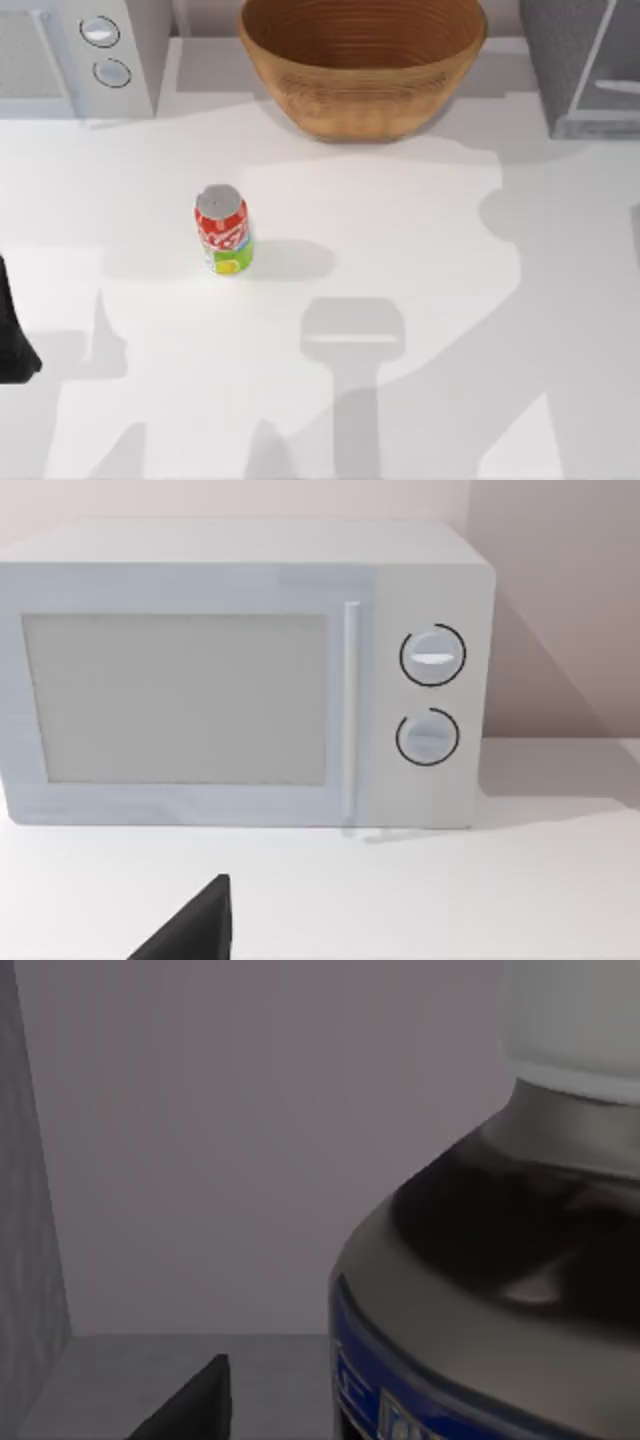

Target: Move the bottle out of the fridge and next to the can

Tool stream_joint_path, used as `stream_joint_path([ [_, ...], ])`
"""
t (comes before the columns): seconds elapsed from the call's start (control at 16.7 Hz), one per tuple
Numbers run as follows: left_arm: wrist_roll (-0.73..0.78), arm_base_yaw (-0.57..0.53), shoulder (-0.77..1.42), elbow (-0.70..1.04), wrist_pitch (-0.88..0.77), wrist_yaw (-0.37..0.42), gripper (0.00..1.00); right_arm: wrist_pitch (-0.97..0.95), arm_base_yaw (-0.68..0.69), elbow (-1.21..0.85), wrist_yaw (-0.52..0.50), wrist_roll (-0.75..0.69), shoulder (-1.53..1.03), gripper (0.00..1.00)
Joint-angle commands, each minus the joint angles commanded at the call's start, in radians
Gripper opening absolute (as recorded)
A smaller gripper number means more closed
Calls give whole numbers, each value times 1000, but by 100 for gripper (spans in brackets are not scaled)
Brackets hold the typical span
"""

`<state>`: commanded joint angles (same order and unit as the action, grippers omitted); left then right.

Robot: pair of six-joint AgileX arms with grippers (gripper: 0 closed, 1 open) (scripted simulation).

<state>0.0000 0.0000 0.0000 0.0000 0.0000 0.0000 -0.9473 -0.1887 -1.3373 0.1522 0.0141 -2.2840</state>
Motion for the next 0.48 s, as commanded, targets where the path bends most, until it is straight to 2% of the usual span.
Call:
stream_joint_path([
  [0.48,0,0,0,0,0,0,100,0,0,0,0,0,0,40],
])
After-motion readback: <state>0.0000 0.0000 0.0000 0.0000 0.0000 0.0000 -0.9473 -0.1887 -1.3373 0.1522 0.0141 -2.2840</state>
